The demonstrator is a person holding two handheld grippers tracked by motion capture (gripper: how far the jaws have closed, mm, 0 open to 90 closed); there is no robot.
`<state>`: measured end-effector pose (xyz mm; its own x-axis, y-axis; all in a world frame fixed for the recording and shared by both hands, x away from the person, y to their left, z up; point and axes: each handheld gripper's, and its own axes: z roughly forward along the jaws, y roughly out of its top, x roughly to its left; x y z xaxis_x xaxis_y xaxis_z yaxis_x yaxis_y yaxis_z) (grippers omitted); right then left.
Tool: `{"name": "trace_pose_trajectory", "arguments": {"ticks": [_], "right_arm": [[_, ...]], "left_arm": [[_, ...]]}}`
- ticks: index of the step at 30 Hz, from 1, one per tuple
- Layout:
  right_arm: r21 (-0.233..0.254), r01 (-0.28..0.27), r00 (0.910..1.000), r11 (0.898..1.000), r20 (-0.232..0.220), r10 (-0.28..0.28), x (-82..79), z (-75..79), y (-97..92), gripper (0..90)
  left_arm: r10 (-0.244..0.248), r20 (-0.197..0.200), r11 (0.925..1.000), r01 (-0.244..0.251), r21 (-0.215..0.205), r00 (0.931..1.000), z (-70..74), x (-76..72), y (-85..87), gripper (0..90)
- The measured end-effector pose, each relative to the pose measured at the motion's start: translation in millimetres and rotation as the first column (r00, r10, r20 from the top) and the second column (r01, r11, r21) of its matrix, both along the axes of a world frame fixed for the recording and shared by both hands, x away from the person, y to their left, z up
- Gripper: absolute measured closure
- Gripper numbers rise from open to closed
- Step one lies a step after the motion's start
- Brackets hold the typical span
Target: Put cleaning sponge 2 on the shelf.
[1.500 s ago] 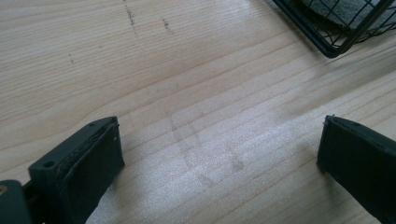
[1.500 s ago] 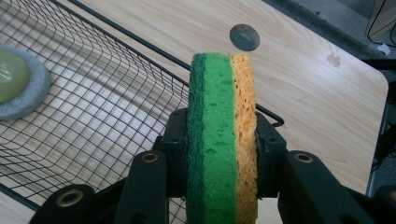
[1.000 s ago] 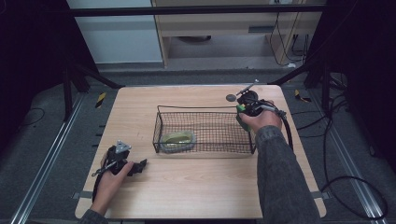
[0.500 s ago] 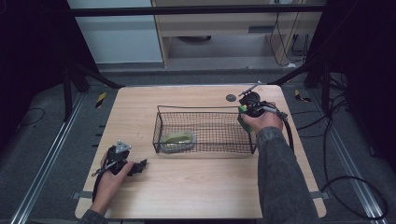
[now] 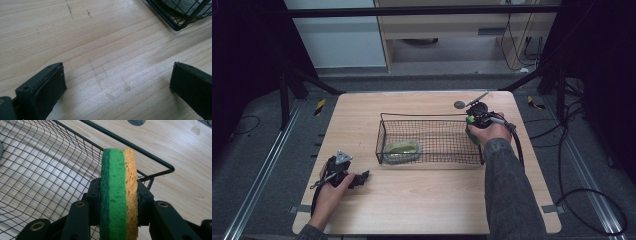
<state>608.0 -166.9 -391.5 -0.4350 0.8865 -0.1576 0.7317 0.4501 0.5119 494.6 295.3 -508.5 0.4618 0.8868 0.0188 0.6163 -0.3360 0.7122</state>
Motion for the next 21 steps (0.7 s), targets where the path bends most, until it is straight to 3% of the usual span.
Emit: {"name": "trace_pose_trajectory", "arguments": {"ticks": [21], "right_arm": [[-0.015,0.004,0.9998,1.0,-0.02,-0.004,5.7,-14.9,7.3,63.9]], "left_arm": [[-0.006,-0.001,1.0,0.006,0.003,1.0,0.2,0.3,0.9,0.0]]}}
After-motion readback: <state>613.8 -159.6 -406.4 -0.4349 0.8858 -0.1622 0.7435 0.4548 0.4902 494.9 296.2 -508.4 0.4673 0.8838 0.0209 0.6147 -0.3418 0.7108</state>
